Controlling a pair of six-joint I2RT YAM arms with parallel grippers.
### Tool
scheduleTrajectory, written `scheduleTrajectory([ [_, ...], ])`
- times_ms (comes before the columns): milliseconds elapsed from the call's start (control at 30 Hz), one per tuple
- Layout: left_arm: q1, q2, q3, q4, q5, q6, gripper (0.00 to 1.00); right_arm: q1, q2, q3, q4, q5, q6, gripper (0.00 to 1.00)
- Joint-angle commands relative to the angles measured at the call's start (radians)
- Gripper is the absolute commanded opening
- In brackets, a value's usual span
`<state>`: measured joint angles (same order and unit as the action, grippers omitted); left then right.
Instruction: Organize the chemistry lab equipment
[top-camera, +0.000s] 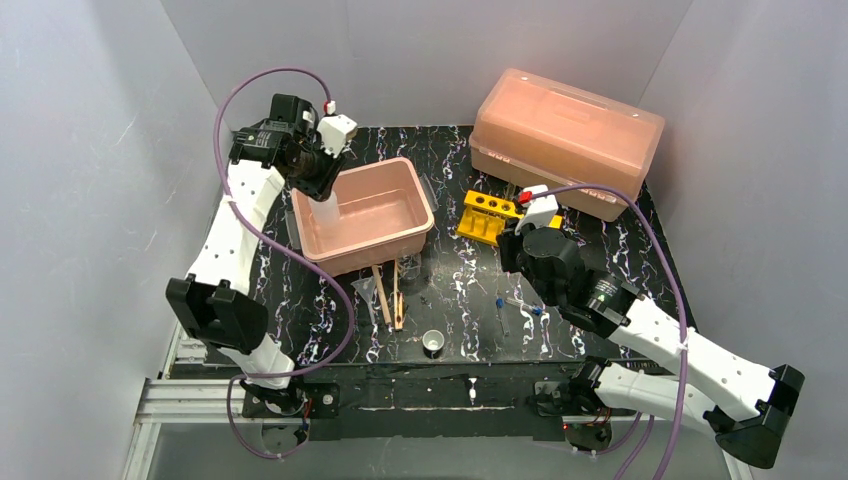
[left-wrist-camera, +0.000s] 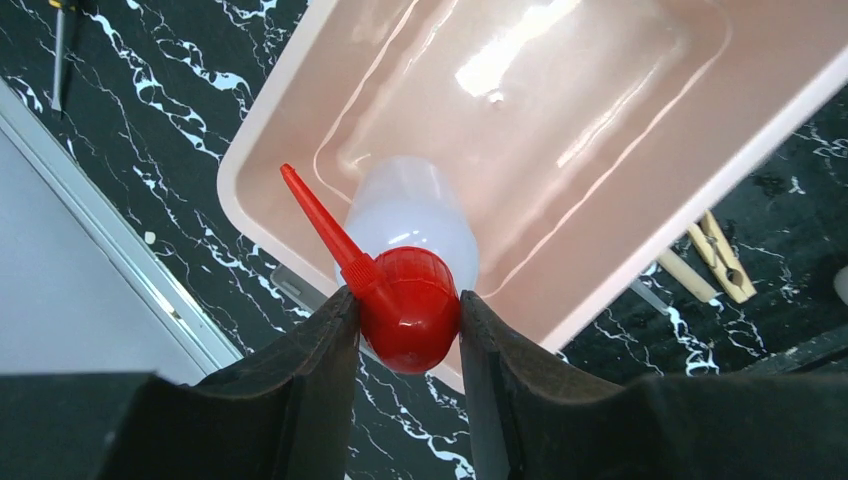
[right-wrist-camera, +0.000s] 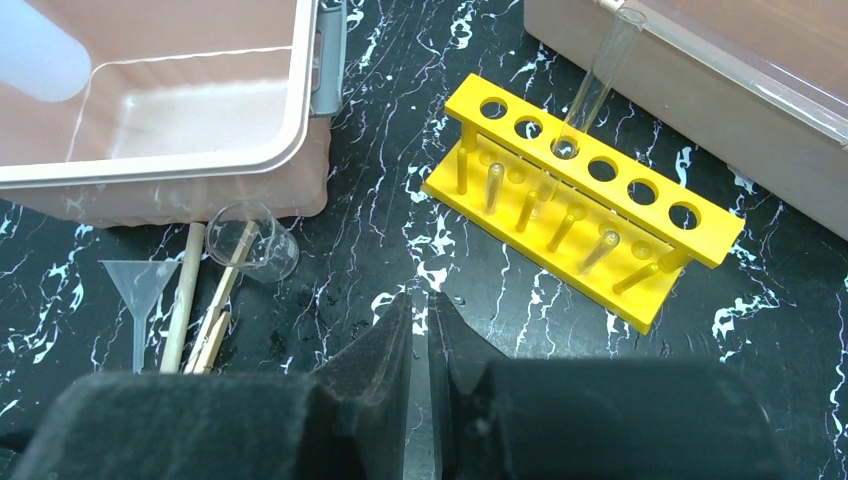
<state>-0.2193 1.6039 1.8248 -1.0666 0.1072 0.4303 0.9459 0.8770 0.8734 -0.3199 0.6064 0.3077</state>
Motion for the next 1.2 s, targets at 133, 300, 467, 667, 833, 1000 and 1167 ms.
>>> scheduleTrajectory([
  [133,0.029,0.043,-0.13,0.106,0.038,0.06,0.0,0.007,-0.009,0.017,0.02,0.009,-0.001,0.19],
  [300,0.037,0.102,-0.146,0.136,0.022,0.07,0.0,0.007,-0.004,0.022,0.013,0.012,0.001,0.19],
  [467,0.053,0.135,-0.159,0.177,0.016,0.071,0.0,0.007,-0.008,0.023,0.0,0.016,0.009,0.19],
  [667,0.054,0.134,-0.192,0.203,0.008,0.086,0.14,0.007,-0.013,0.024,-0.008,0.022,0.012,0.19],
  [833,0.054,0.094,-0.255,0.269,-0.02,0.091,0.57,0.007,-0.01,0.029,-0.013,0.021,0.013,0.19],
  [1000,0.054,0.055,-0.291,0.333,-0.078,0.081,0.77,0.007,-0.006,0.032,-0.018,0.019,0.015,0.19],
  [1167,0.054,0.035,-0.281,0.334,-0.132,0.083,0.98,0.007,0.001,0.036,-0.018,0.012,0.018,0.19],
])
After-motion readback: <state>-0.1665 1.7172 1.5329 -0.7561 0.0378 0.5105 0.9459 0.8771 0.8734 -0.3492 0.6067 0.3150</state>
